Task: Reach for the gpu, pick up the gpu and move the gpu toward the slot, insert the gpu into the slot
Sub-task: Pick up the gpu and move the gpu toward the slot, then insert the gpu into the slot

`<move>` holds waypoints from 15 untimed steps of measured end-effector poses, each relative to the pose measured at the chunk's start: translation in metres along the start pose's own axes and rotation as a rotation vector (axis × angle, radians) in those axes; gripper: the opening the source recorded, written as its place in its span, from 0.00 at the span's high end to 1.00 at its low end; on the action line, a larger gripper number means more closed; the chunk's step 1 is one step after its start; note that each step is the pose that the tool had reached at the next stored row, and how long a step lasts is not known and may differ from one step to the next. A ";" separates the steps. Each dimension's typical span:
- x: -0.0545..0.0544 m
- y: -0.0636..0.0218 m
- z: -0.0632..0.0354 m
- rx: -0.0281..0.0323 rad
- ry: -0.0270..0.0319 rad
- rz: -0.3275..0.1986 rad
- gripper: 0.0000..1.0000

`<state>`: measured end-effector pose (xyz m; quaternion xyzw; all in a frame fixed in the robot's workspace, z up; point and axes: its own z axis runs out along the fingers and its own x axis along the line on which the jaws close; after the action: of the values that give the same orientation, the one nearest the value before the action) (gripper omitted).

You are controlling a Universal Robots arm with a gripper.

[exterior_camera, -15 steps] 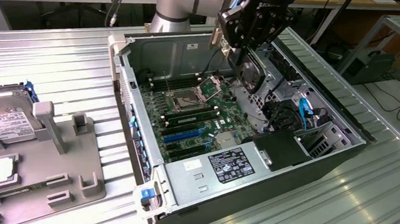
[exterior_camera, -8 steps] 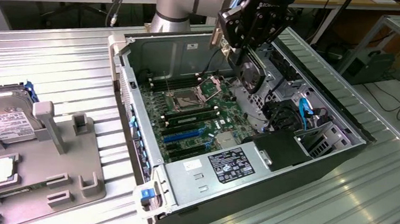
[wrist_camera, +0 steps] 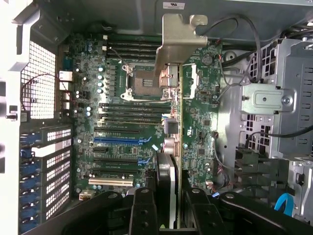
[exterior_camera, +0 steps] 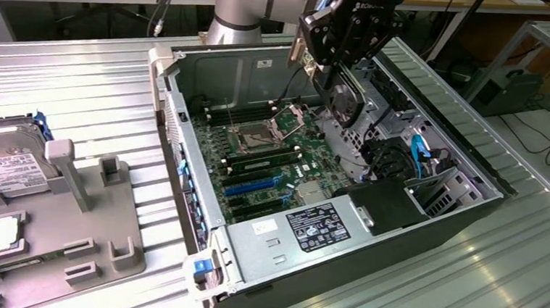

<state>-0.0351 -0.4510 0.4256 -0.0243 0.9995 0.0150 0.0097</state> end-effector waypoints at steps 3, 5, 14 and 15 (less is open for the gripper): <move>0.000 0.0001 0.0000 -0.0001 0.0000 0.000 0.72; 0.000 0.0001 0.0000 -0.0001 0.0000 0.000 0.72; 0.000 0.0001 0.0000 -0.0001 0.0000 0.000 0.72; 0.000 0.0001 0.0000 -0.0001 0.0000 -0.001 0.72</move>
<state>-0.0352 -0.4509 0.4256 -0.0250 0.9995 0.0151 0.0097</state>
